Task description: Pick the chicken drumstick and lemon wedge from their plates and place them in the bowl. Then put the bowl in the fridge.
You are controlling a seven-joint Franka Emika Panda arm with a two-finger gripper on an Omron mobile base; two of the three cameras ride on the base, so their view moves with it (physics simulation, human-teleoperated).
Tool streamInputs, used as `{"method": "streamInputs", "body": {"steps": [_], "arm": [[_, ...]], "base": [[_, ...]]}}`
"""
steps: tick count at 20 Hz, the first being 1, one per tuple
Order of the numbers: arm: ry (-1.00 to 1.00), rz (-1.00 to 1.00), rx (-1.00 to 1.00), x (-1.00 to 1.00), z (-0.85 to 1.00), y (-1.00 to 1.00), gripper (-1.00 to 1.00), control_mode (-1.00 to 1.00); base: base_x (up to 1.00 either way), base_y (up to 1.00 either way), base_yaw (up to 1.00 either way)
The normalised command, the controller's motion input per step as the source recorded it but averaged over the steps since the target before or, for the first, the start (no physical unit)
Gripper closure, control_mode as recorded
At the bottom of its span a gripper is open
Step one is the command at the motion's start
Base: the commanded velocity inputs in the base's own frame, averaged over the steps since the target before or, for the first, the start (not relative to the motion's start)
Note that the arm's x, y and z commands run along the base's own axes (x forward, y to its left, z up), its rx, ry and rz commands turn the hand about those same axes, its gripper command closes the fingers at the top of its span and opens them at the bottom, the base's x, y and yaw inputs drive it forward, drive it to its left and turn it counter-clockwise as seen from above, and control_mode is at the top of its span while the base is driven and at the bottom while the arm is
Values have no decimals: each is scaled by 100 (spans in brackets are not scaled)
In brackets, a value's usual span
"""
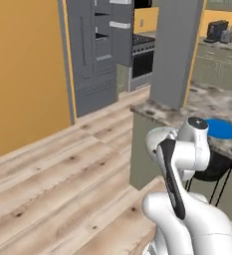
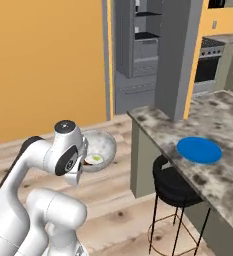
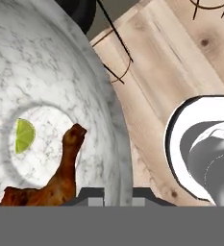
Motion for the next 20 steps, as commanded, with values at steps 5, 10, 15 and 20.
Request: {"method": "streamInputs", "body": {"steps": [5,10,15,20], "arm": [[0,0,0,0,0,0,100,100],[0,0,0,0,0,0,100,100],[0,0,0,0,0,0,100,100],[0,0,0,0,0,0,100,100]], "base": [[65,21,37],[88,37,8],[92,37,0],[90,30,-9]]}}
